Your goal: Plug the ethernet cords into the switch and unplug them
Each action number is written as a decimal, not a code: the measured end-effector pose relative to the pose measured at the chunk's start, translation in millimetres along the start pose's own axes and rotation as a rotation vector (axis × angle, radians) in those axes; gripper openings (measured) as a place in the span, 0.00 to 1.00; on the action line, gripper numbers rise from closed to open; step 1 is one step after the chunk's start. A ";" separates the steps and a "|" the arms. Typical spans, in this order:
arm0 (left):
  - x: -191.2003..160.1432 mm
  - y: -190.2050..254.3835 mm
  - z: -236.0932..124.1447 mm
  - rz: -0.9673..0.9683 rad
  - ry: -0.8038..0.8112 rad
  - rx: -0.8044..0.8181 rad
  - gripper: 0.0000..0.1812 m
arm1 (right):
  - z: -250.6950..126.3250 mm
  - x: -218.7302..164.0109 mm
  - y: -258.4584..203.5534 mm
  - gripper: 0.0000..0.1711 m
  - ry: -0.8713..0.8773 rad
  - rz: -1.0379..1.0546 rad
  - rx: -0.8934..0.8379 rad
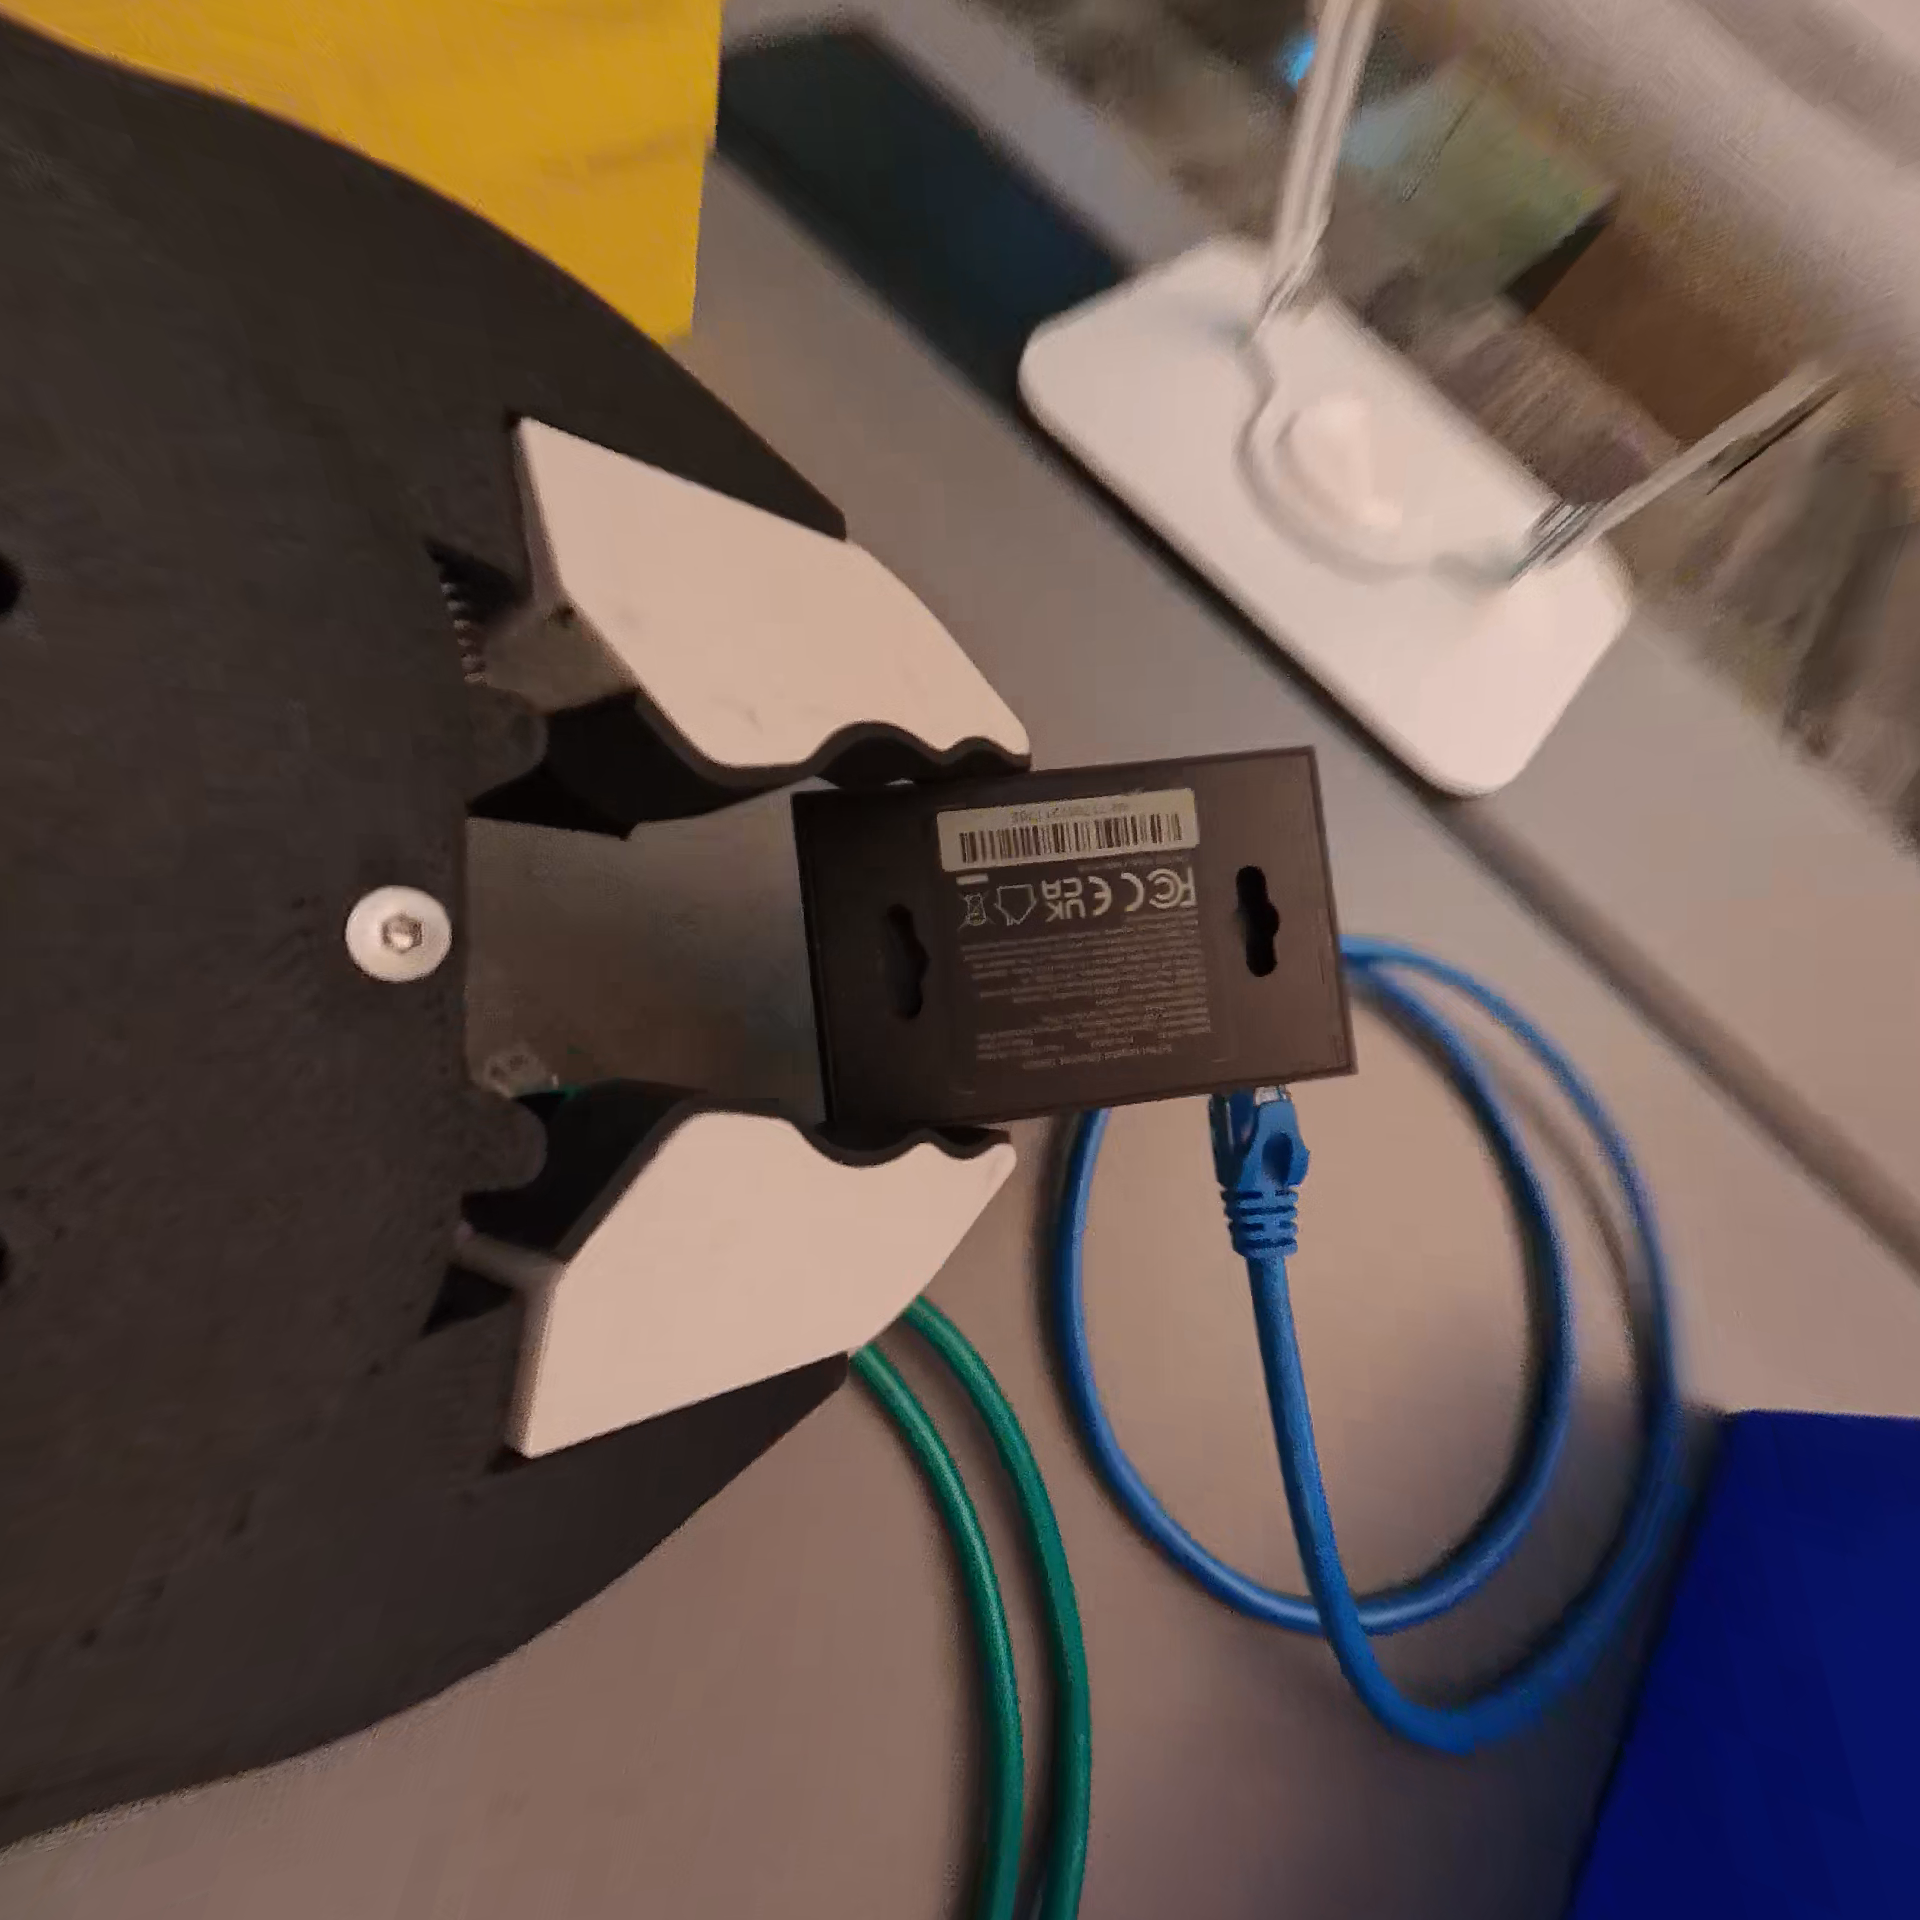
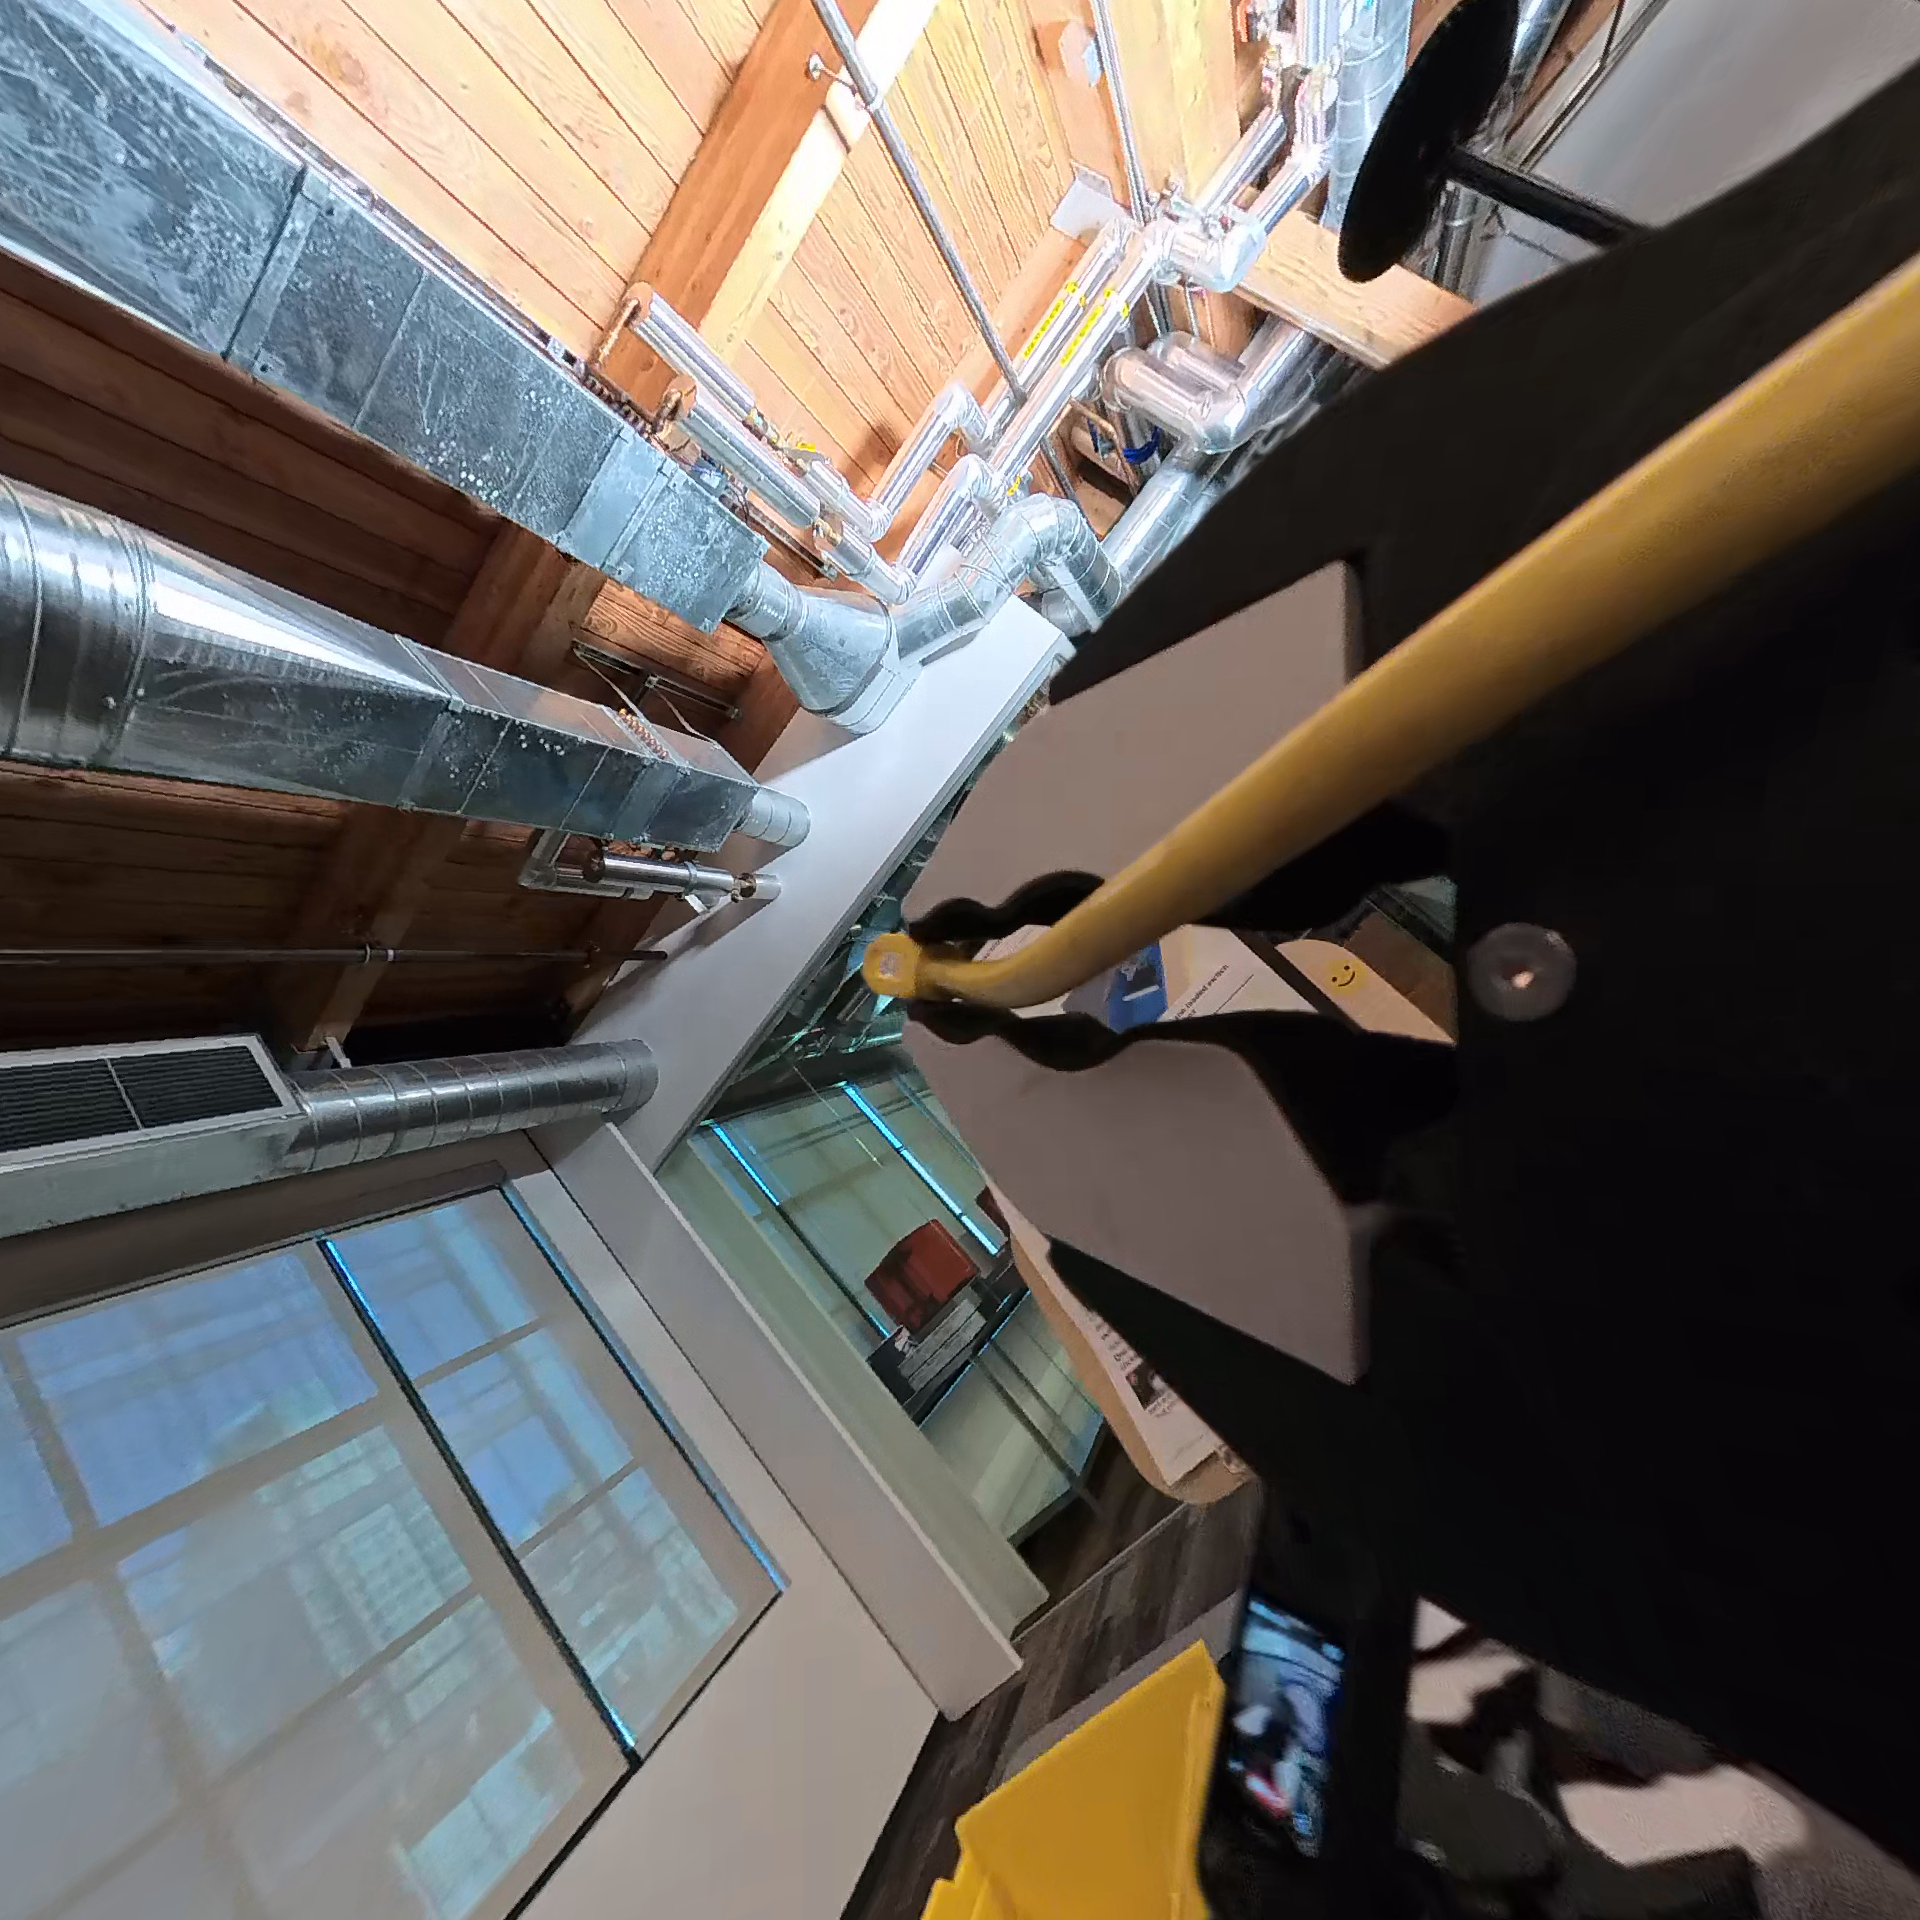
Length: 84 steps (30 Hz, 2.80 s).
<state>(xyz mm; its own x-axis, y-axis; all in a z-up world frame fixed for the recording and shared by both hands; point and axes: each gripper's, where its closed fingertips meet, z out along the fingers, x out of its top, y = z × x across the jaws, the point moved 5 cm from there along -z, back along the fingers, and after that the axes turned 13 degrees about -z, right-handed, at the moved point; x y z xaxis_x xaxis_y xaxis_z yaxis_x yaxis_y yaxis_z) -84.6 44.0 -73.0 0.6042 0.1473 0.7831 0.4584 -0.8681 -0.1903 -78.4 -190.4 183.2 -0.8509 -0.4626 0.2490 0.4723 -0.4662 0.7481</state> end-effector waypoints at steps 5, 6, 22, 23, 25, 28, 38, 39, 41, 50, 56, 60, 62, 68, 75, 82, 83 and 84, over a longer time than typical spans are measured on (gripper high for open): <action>51.5 -19.6 -66.5 0.015 0.236 0.046 0.33 | 6.2 2.0 -34.0 0.07 0.033 0.039 0.059; 59.1 -25.3 -80.0 0.009 0.279 0.054 0.36 | 7.7 3.8 -45.1 0.07 0.045 0.059 0.079; 89.6 -73.4 -193.9 -0.072 0.595 0.032 0.33 | 14.2 -21.3 -123.3 0.07 -0.064 0.283 0.196; 91.0 -73.0 -200.3 -0.098 0.617 -0.008 0.33 | 14.4 -22.1 -123.2 0.07 -0.069 0.295 0.197; 93.9 -69.8 -211.1 -0.148 0.657 -0.102 0.33 | 14.3 -21.2 -122.3 0.07 -0.067 0.310 0.192; 97.4 -61.0 -221.1 -0.217 0.693 -0.266 0.33 | 14.0 -17.4 -121.1 0.07 -0.060 0.300 0.184; 100.8 -27.9 -215.3 -0.360 0.656 -0.698 0.33 | 14.0 -17.7 -98.0 0.07 -0.067 0.262 0.116; 100.8 -26.2 -215.0 -0.354 0.653 -0.702 0.33 | 13.7 -16.6 -94.4 0.07 -0.061 0.256 0.107; 101.1 -23.8 -216.0 -0.352 0.654 -0.720 0.33 | 14.1 -15.2 -89.7 0.07 -0.062 0.243 0.104; 101.5 -11.5 -221.2 -0.327 0.648 -0.816 0.33 | 16.2 -12.7 -86.3 0.07 -0.052 0.243 0.160; 100.3 -12.8 -223.3 -0.299 0.655 -0.841 0.33 | 18.2 -9.6 -83.2 0.07 -0.043 0.250 0.239; 99.8 -14.3 -224.5 -0.289 0.668 -0.859 0.34 | 20.2 -7.7 -80.3 0.07 -0.063 0.274 0.292; 99.9 -14.1 -224.7 -0.296 0.675 -0.867 0.34 | 21.1 -6.4 -78.5 0.07 -0.078 0.292 0.313; 102.9 -9.3 -229.5 -0.303 0.726 -0.852 0.34 | 20.2 -3.7 -72.8 0.07 -0.067 0.281 0.290; 104.8 -6.8 -229.3 -0.385 0.727 -0.857 0.33 | 19.9 -4.4 -72.8 0.08 -0.067 0.245 0.271; 105.7 -6.4 -236.4 -0.356 0.833 -0.903 0.34 | 19.7 -2.4 -68.8 0.08 -0.044 0.325 0.273; 105.8 -7.8 -239.6 -0.362 0.860 -0.919 0.33 | 19.7 -1.1 -68.7 0.08 -0.040 0.327 0.273; 105.7 -9.4 -243.7 -0.371 0.893 -0.941 0.30 | 20.2 -0.1 -70.1 0.07 -0.042 0.335 0.285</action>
<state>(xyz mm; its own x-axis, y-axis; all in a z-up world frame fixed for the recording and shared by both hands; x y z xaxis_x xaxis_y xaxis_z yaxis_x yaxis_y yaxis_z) -184.0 -47.8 155.9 -0.2491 0.3985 0.8827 -0.3338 -0.8909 0.3080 -116.1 -142.5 143.1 -0.6734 -0.5186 0.5268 0.6460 -0.0663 0.7604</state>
